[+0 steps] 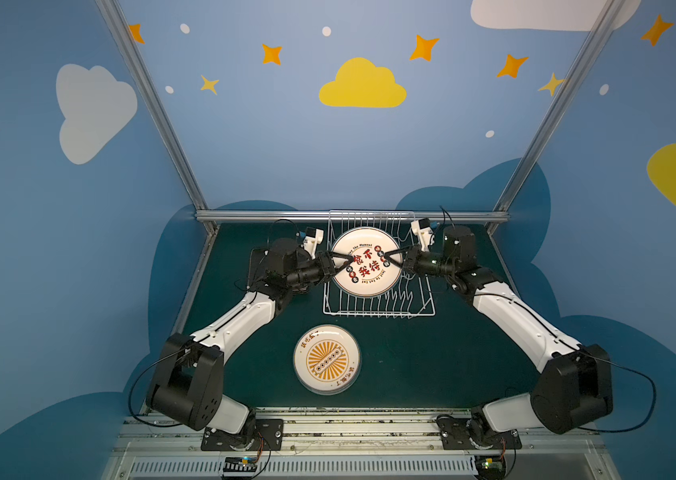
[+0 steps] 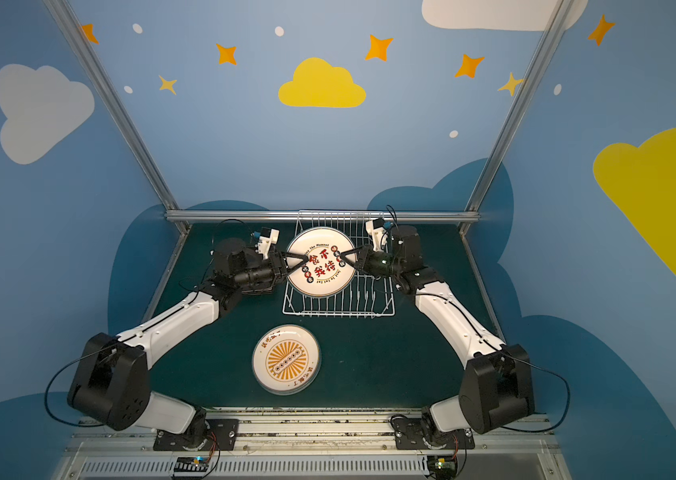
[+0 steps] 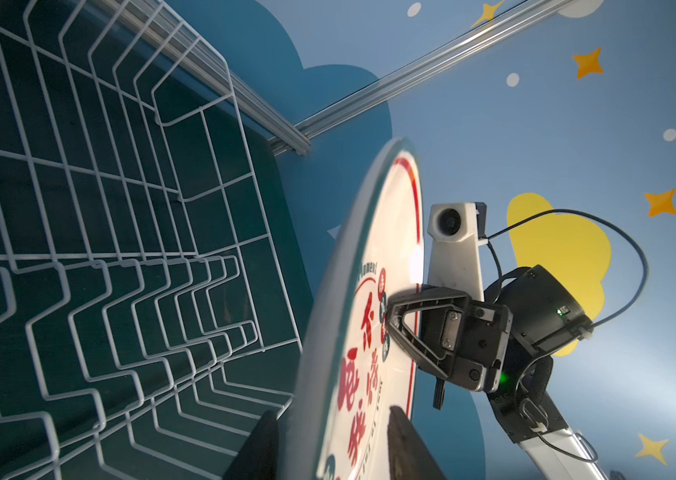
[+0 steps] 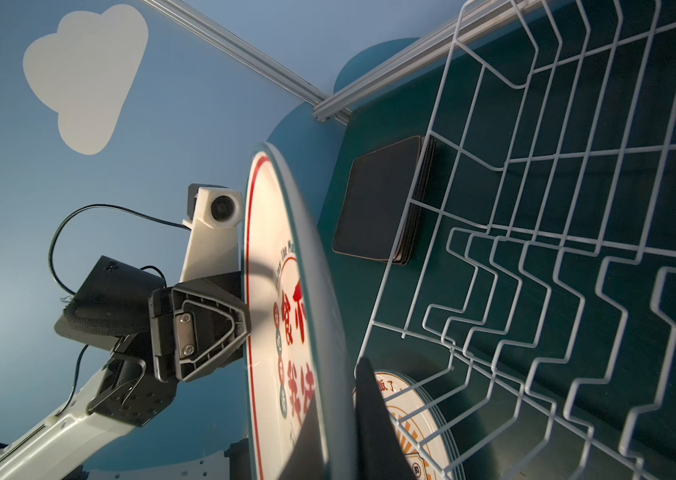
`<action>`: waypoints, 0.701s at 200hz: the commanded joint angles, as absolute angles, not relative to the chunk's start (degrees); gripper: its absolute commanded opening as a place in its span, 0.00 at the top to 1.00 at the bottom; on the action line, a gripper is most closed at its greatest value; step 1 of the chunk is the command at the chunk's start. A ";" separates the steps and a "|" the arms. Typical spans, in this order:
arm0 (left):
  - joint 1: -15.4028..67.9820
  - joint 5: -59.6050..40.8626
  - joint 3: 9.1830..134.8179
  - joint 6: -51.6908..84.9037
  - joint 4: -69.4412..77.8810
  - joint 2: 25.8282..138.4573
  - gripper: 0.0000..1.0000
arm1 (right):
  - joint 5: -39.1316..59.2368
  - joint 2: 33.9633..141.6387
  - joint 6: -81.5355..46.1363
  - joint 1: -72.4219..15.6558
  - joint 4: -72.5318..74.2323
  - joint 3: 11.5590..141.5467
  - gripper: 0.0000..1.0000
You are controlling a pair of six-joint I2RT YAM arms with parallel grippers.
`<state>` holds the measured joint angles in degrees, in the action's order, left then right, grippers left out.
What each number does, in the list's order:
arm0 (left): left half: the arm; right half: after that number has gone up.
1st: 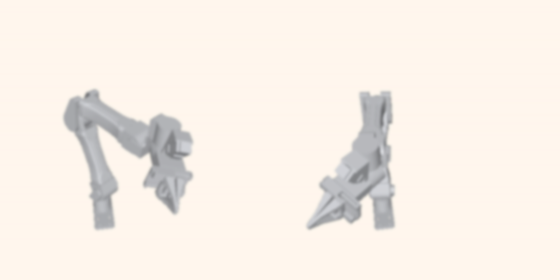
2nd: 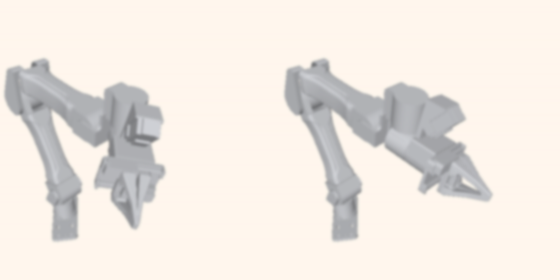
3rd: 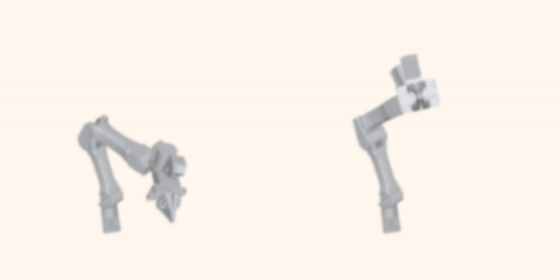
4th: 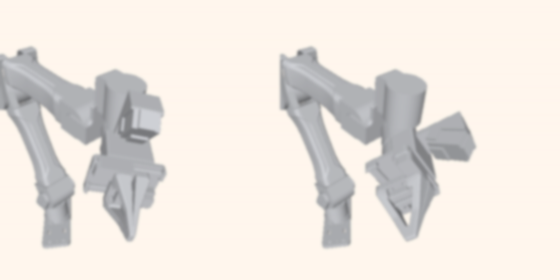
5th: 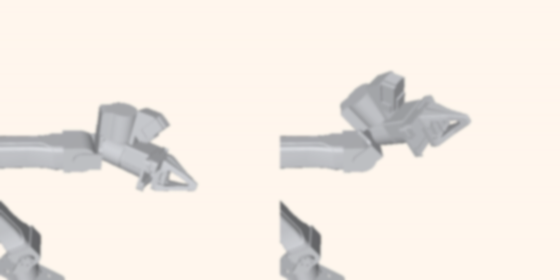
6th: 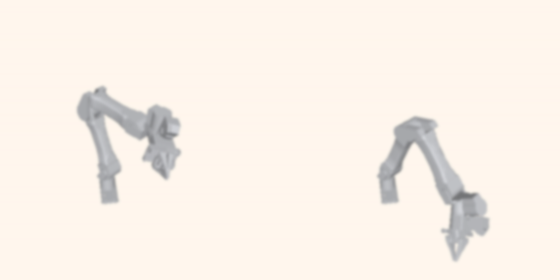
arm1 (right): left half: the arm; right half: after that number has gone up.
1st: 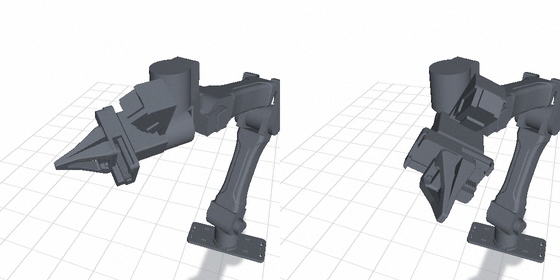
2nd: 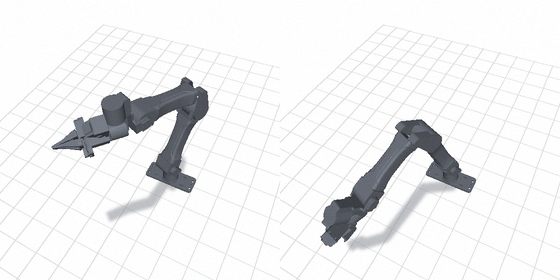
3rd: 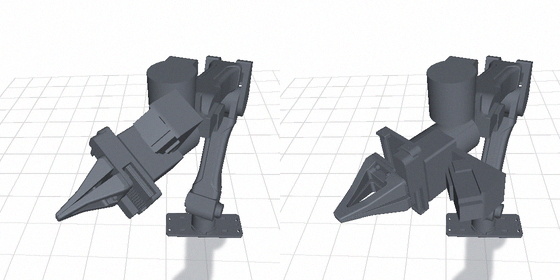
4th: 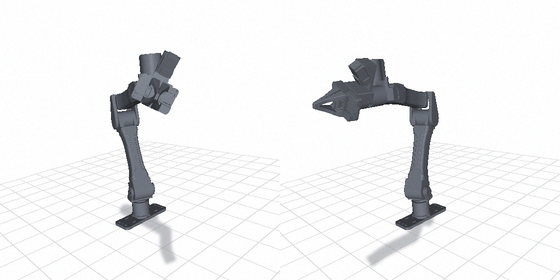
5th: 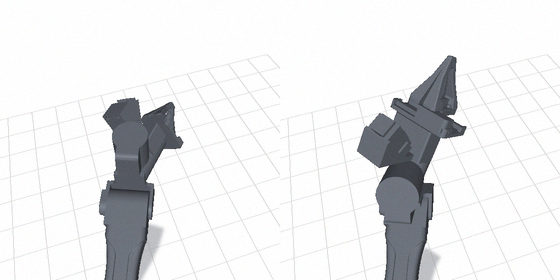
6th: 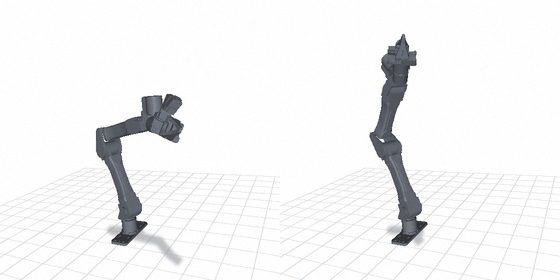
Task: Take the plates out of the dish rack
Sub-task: 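Release and withdraw the right gripper while the left gripper carries the plate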
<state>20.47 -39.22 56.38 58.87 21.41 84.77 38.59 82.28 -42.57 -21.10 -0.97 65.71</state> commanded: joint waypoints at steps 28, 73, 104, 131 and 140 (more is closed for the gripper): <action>20.70 -40.52 57.05 56.95 18.45 81.75 0.79 | 41.62 83.18 -43.24 -21.52 3.01 65.91 1.00; 20.66 -39.14 55.79 57.31 15.81 79.06 0.97 | 42.07 83.02 -42.62 -21.60 -0.13 66.86 0.76; 20.45 -36.86 54.35 57.45 12.46 75.13 0.97 | 41.92 82.74 -40.51 -21.53 -4.21 68.22 0.41; 19.96 -35.59 53.12 56.28 4.90 70.24 0.97 | 38.29 81.38 -33.69 -21.45 -13.63 70.65 0.13; 19.76 -35.21 52.55 55.70 1.81 68.23 0.97 | 37.44 80.68 -30.86 -21.37 -15.89 71.01 0.11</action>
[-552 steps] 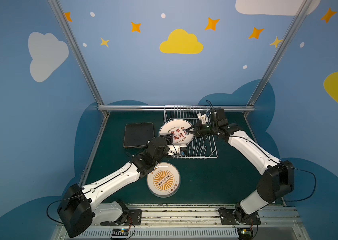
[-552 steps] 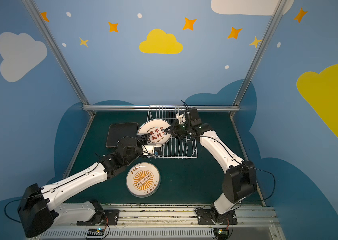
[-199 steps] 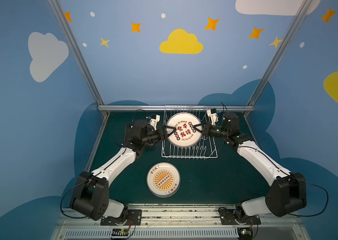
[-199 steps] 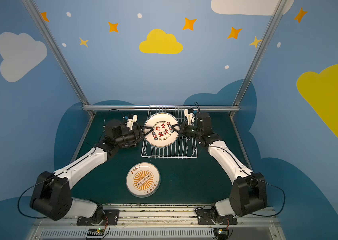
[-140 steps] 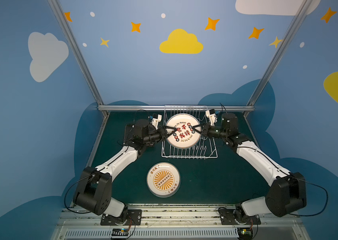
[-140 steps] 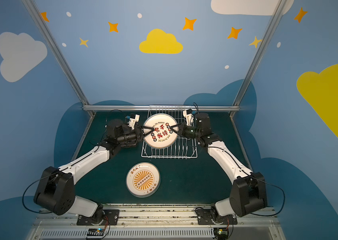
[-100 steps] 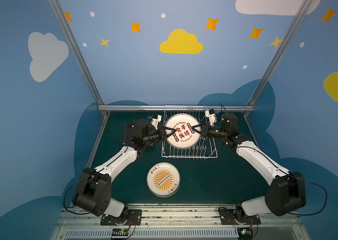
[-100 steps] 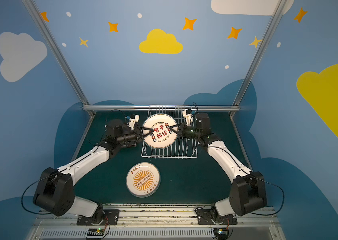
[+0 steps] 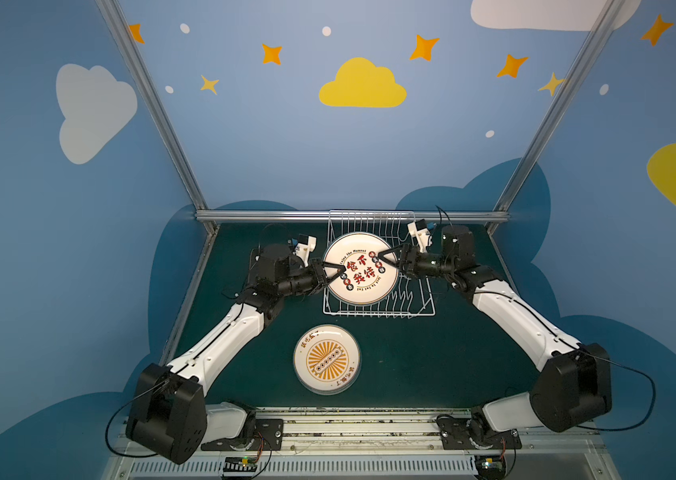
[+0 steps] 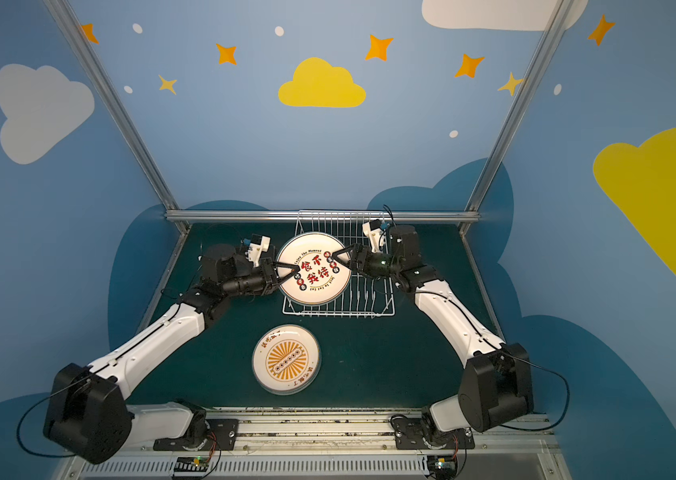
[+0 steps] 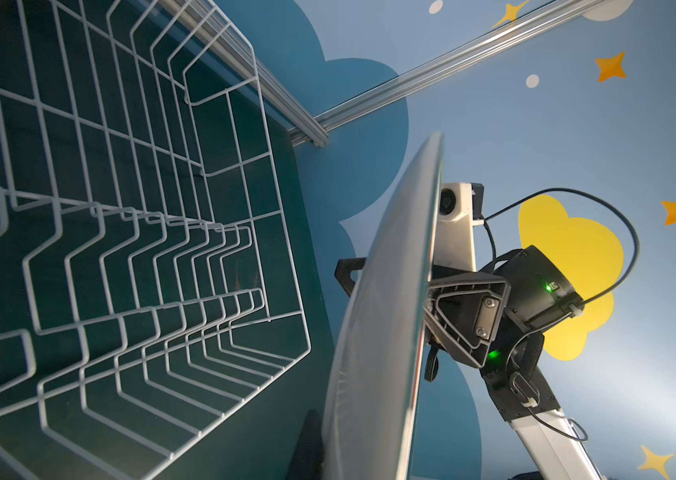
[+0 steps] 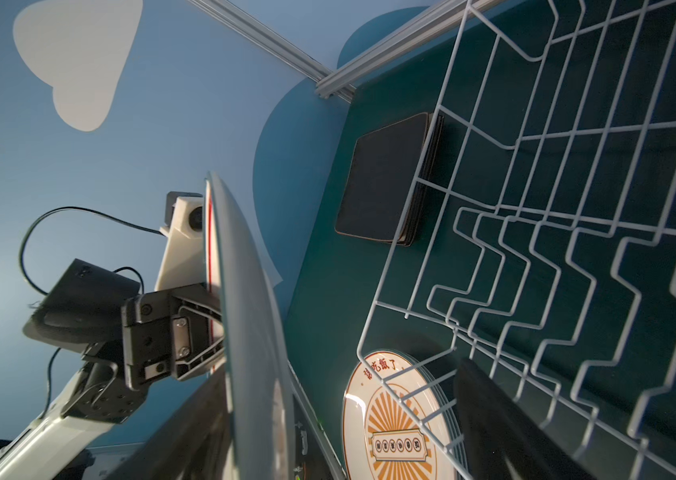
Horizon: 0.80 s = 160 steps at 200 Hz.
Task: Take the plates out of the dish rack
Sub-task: 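Release and withdraw the right gripper while the left gripper carries the plate, then lower the red-lettered plate onto the table stack with the left gripper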
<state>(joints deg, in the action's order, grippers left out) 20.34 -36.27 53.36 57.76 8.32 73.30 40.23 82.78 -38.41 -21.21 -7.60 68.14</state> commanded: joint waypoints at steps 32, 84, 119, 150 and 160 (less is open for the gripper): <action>19.55 -33.84 50.46 53.09 -8.95 60.17 0.97 | 34.54 75.86 -19.94 -21.40 -19.37 68.36 0.11; 19.51 -28.07 46.60 49.23 -30.13 45.56 0.97 | 26.62 68.14 -8.91 -21.53 -20.98 63.18 0.11; 19.38 -27.05 39.92 50.62 -36.55 37.22 0.97 | 25.27 64.92 -8.07 -21.53 -20.65 61.21 0.10; 19.37 -27.69 34.90 51.15 -38.38 35.52 0.97 | 25.18 63.39 -8.21 -21.61 -20.83 60.30 0.10; 19.37 -27.54 33.75 51.06 -38.90 35.44 0.97 | 25.13 62.96 -8.35 -21.62 -20.97 60.04 0.10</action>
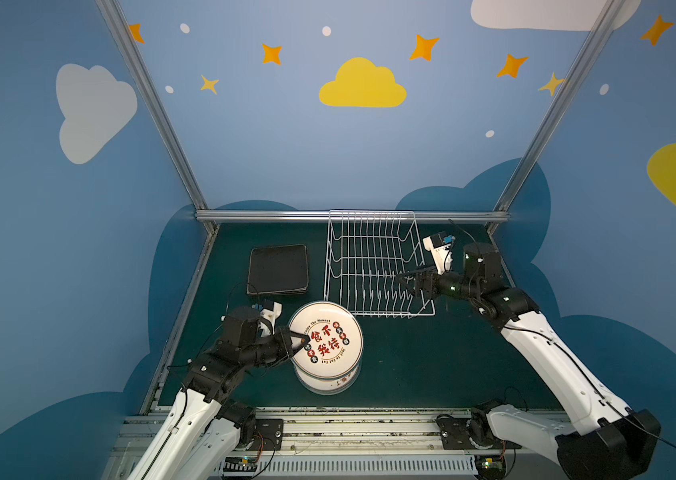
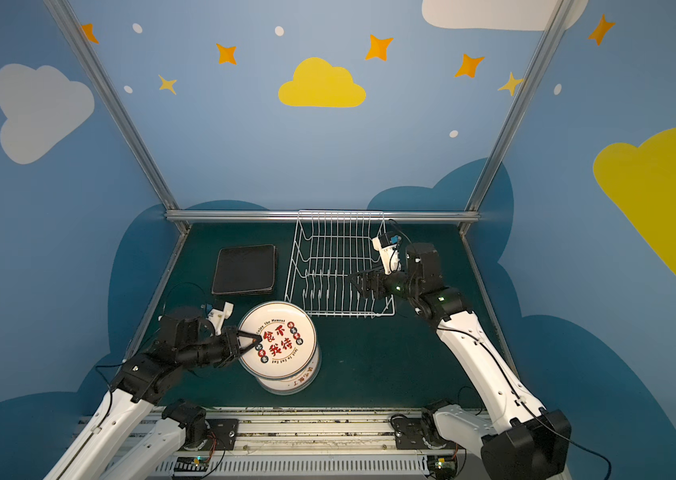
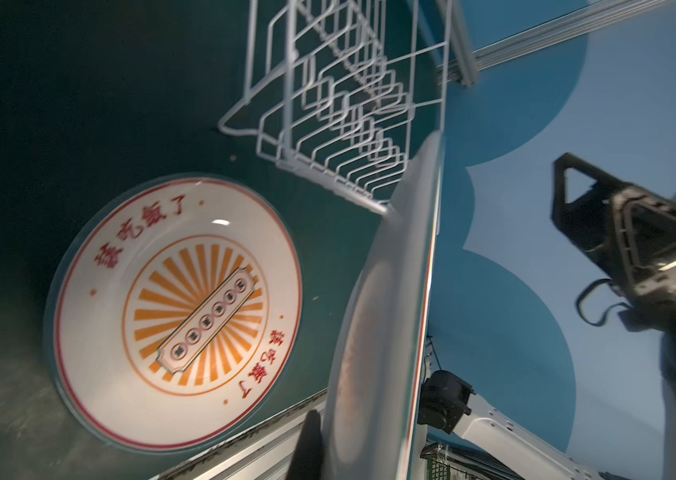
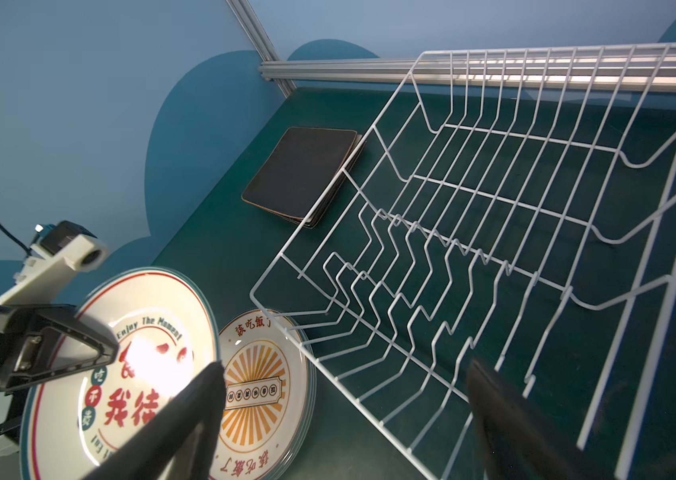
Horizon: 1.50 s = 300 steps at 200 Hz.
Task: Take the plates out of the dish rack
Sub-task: 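Lower the red-lettered plate onto the table stack with the left gripper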
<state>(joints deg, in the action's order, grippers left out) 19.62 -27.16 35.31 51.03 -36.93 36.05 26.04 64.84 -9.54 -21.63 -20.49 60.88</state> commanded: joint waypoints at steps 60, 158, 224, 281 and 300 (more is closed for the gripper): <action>19.48 -26.26 27.45 50.36 -34.56 37.59 0.96 | 24.53 62.31 -8.35 -21.62 -21.27 59.85 0.10; 19.80 -26.05 23.72 50.54 -26.51 45.92 0.85 | 23.49 62.49 -8.74 -21.62 -22.24 60.03 0.10; 19.86 -25.67 25.40 50.53 -26.88 49.32 0.53 | 24.25 63.98 -9.50 -21.63 -21.98 61.59 0.10; 19.94 -23.76 29.71 49.66 -29.06 52.93 0.21 | 24.82 64.75 -12.15 -21.75 -19.62 61.06 0.10; 19.91 -22.61 31.72 49.67 -31.87 54.37 0.10 | 24.85 65.30 -11.48 -21.79 -20.60 61.86 0.10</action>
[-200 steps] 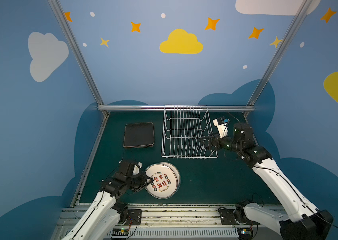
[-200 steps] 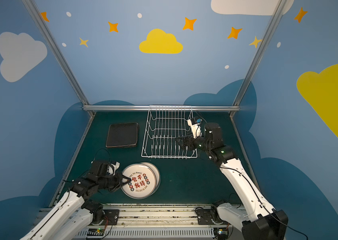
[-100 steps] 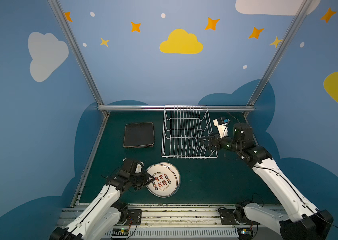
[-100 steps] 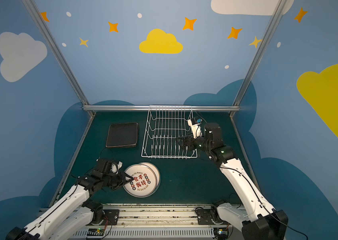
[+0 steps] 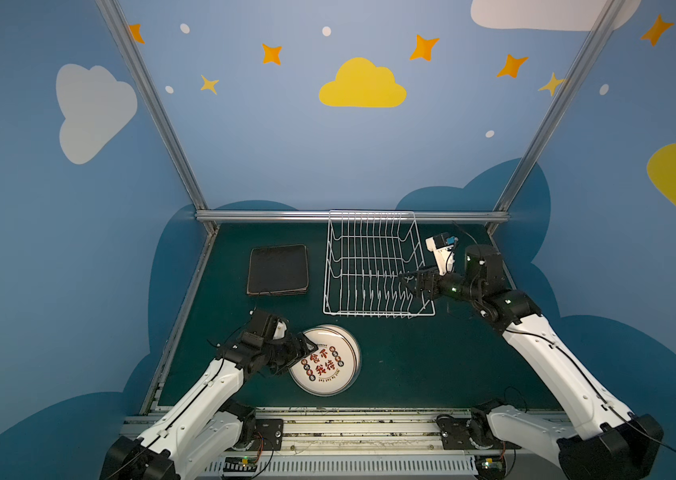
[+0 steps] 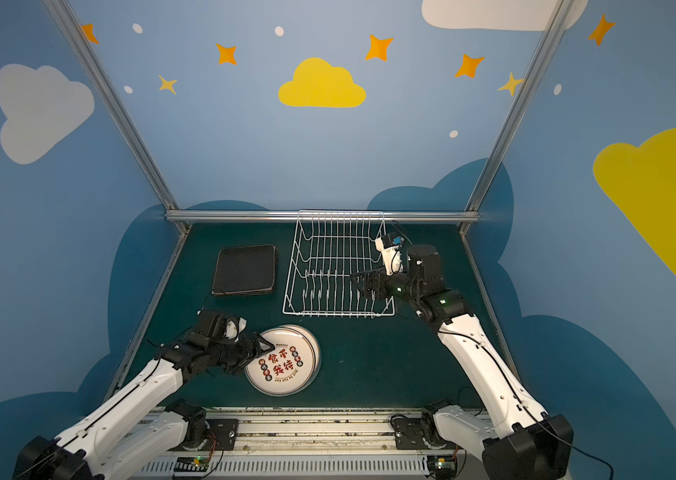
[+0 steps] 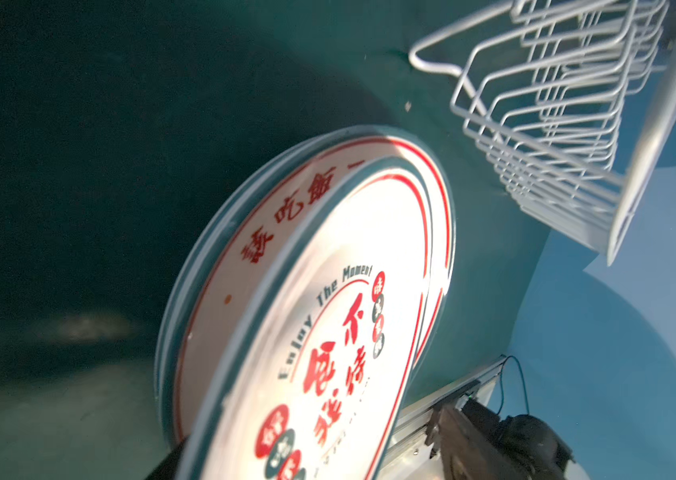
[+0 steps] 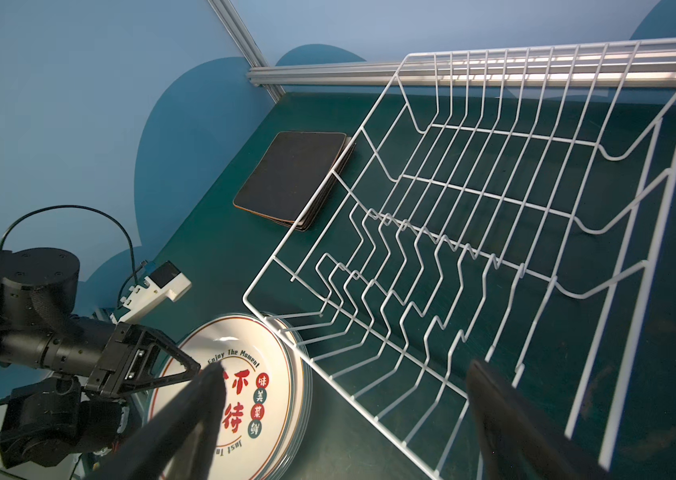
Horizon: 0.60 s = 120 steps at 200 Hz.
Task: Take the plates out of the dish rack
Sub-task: 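Open the left gripper and lift it off the stacked plates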
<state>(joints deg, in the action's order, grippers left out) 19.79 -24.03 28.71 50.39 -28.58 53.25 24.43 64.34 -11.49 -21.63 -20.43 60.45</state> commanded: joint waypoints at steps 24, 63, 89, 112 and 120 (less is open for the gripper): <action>20.02 -21.46 33.10 51.04 -33.61 54.76 0.03 | 24.69 65.91 -11.03 -21.80 -21.00 62.61 0.10; 20.04 -18.95 35.40 50.07 -38.03 55.61 0.01 | 24.49 66.18 -11.57 -21.77 -20.30 62.10 0.10; 20.14 -17.22 37.06 48.81 -40.53 56.43 0.01 | 24.17 66.05 -11.56 -21.93 -20.30 61.63 0.10; 20.24 -16.57 38.95 47.94 -41.93 58.28 0.01 | 24.04 66.50 -11.48 -21.88 -20.30 61.79 0.10; 20.42 -16.31 39.61 47.60 -42.70 59.03 0.00 | 24.08 66.61 -11.55 -21.93 -20.22 61.85 0.10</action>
<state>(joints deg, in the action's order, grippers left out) 20.01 -17.80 36.88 49.50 -39.24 57.47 24.43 66.04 -11.55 -21.65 -20.80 60.86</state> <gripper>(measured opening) 0.995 0.902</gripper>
